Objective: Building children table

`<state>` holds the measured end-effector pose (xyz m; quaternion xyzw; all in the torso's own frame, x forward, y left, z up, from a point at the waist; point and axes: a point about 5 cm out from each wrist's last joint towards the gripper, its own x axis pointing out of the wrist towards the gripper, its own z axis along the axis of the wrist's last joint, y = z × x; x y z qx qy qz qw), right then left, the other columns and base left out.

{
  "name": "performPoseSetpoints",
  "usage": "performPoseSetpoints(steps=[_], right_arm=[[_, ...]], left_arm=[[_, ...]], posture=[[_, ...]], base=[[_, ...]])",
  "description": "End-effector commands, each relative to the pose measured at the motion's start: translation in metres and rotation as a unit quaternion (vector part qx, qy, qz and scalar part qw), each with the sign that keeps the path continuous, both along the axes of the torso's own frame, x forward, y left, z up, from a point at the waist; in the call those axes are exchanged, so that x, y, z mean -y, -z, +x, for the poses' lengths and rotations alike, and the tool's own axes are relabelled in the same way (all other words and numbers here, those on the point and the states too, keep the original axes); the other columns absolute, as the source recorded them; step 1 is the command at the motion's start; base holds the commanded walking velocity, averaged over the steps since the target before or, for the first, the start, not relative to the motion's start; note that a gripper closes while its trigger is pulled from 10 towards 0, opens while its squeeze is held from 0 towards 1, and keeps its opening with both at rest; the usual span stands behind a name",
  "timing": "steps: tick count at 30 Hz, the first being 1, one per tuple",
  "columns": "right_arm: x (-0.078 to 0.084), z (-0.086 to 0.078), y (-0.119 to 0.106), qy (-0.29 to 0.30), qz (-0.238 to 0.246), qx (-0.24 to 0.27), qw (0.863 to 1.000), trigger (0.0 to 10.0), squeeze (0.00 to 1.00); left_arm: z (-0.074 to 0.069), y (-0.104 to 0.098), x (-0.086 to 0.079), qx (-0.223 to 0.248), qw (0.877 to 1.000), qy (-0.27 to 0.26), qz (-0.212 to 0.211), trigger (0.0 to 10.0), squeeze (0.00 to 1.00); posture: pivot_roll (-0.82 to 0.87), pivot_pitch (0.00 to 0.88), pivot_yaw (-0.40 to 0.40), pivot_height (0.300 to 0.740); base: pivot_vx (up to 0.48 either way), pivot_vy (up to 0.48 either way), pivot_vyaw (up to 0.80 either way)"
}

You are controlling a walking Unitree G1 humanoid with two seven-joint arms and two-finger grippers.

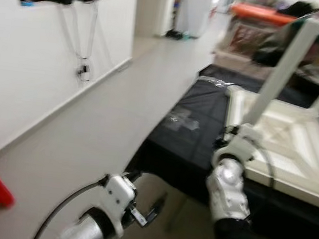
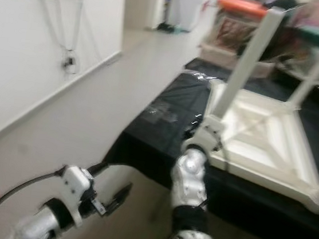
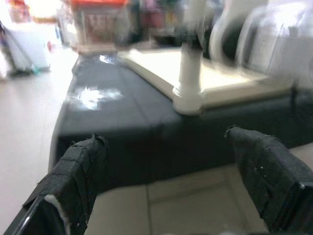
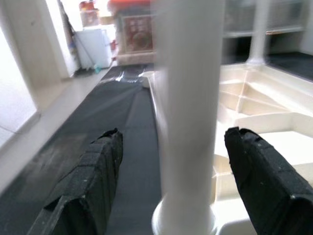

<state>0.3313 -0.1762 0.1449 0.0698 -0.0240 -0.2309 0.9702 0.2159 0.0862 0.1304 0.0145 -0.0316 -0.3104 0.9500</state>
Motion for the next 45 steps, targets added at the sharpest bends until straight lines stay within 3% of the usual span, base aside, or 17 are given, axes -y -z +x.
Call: performPoseSetpoints(steps=[1, 2, 3, 4, 13, 17, 18, 19, 21, 26, 37, 45], right_arm=[[-0.008, -0.001, -0.002, -0.020, -0.001, -0.005, 1.000, 10.0, 0.00], [-0.008, -0.001, -0.002, -0.020, -0.001, -0.005, 1.000, 10.0, 0.00], [-0.005, -0.020, 0.007, -0.023, -0.008, -0.022, 0.999, 10.0, 0.00], [-0.002, -0.028, 0.011, -0.021, -0.009, -0.028, 0.999, 10.0, 0.00], [0.003, -0.055, 0.021, -0.046, -0.037, -0.055, 0.997, 10.0, 0.00], [-0.014, -0.057, 0.027, -0.111, -0.059, -0.064, 0.990, 10.0, 0.00], [-0.024, -0.059, 0.029, -0.151, -0.075, -0.063, 0.984, 10.0, 0.00], [-0.024, -0.059, 0.029, -0.151, -0.075, -0.063, 0.984, 10.0, 0.00], [-0.041, -0.064, 0.032, -0.219, -0.067, -0.054, 0.972, 10.0, 0.00], [-0.057, -0.065, 0.033, -0.277, -0.067, -0.059, 0.957, 10.0, 0.00], [-0.074, -0.064, 0.030, -0.360, -0.073, -0.041, 0.929, 10.0, 0.00], [-0.074, -0.062, 0.035, -0.366, -0.078, -0.056, 0.926, 10.0, 0.00]], left_arm=[[-0.003, 0.012, -0.001, -0.030, 1.000, -0.002, 0.005, 10.0, 0.00], [-0.003, 0.012, -0.001, -0.030, 1.000, -0.002, 0.005, 10.0, 0.00], [-0.002, 0.012, -0.002, -0.030, 1.000, -0.002, 0.005, 10.0, 0.00], [-0.002, 0.012, -0.002, -0.030, 1.000, -0.002, 0.005, 10.0, 0.00], [-0.001, 0.013, -0.004, -0.029, 1.000, -0.002, 0.010, 10.0, 0.00], [0.001, 0.014, -0.005, -0.029, 0.999, -0.008, 0.016, 10.0, 0.00], [0.003, 0.015, -0.006, -0.032, 0.999, -0.015, 0.019, 10.0, 0.00], [0.003, 0.015, -0.006, -0.032, 0.999, -0.015, 0.019, 10.0, 0.00], [0.007, 0.017, -0.010, -0.039, 0.998, -0.036, 0.020, 10.0, 0.00], [0.011, 0.018, -0.017, -0.043, 0.996, -0.068, 0.024, 10.0, 0.00], [0.013, 0.019, -0.018, -0.038, 0.995, -0.085, 0.041, 10.0, 0.00], [0.016, 0.023, -0.020, -0.046, 0.992, -0.108, 0.053, 10.0, 0.00]], posture=[[0.08, 0.064, -0.078, 0.740], [0.08, 0.064, -0.078, 0.740], [0.07, 0.063, -0.074, 0.740], [0.07, 0.063, -0.074, 0.740], [0.06, 0.057, -0.068, 0.740], [0.05, 0.051, -0.059, 0.740], [0.06, 0.044, -0.059, 0.740], [0.06, 0.044, -0.059, 0.740], [0.06, 0.030, -0.054, 0.740], [0.06, 0.019, -0.047, 0.740], [0.06, 0.003, -0.046, 0.740], [0.06, 0.000, -0.048, 0.740]], base=[[0.000, 0.000, 0.00], [0.000, 0.000, 0.00], [0.000, 0.000, 0.00], [0.000, 0.000, 0.00], [0.000, 0.000, 0.00], [0.000, 0.000, 0.00], [0.000, 0.000, 0.00], [0.000, 0.000, 0.00], [0.000, 0.000, 0.00], [0.000, 0.000, 0.00], [0.000, 0.000, -0.51], [0.000, 0.000, -0.79]])
